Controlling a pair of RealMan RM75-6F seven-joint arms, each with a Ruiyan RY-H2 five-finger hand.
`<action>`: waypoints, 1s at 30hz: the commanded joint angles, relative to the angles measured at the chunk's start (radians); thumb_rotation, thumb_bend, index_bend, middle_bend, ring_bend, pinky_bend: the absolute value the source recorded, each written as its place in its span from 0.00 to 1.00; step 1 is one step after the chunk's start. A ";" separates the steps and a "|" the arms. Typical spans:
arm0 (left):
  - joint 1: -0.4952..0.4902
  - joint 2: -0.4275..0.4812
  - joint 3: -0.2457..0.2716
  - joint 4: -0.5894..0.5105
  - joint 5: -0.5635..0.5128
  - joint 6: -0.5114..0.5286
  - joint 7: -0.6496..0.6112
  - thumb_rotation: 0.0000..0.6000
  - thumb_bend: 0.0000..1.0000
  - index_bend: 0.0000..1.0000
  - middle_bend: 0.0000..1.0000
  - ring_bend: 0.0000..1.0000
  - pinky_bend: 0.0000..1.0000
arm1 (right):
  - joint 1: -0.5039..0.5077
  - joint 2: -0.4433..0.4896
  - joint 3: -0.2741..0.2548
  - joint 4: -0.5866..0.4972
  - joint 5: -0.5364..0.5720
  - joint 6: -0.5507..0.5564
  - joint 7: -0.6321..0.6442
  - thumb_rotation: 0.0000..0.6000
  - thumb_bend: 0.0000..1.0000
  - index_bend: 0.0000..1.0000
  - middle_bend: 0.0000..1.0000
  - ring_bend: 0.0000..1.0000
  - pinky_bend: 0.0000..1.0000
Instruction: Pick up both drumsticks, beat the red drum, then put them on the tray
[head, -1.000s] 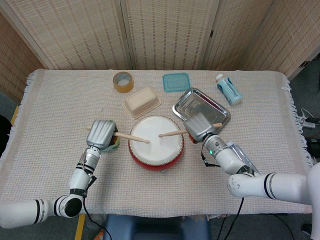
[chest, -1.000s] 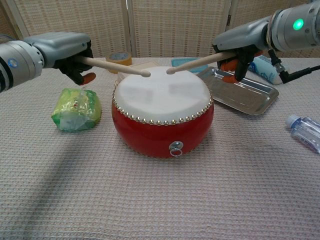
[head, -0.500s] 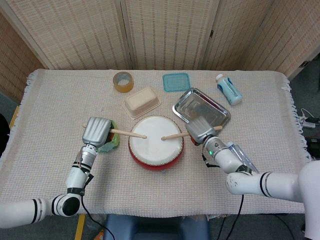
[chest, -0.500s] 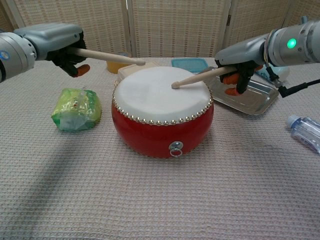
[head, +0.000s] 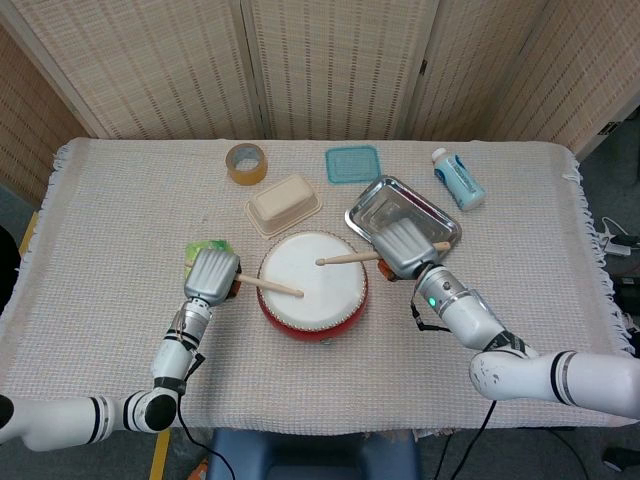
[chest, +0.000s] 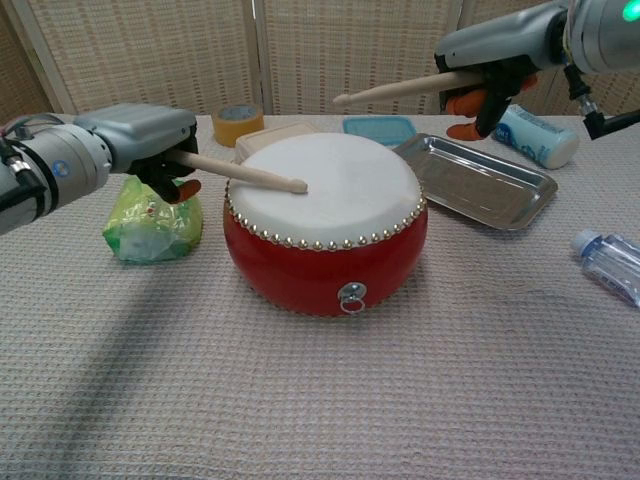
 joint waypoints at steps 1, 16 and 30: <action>0.016 0.046 -0.021 -0.046 0.033 0.034 -0.031 1.00 0.49 1.00 1.00 1.00 1.00 | 0.019 -0.076 -0.045 0.088 0.061 -0.050 -0.052 1.00 0.41 1.00 1.00 1.00 1.00; -0.011 -0.023 0.020 0.022 -0.007 -0.022 0.025 1.00 0.49 1.00 1.00 1.00 1.00 | -0.040 -0.015 0.032 0.017 -0.081 0.028 0.067 1.00 0.41 1.00 1.00 1.00 1.00; 0.031 0.086 -0.022 -0.086 0.061 0.046 -0.045 1.00 0.49 1.00 1.00 1.00 1.00 | 0.010 -0.173 -0.038 0.196 0.037 -0.077 -0.036 1.00 0.41 1.00 1.00 1.00 1.00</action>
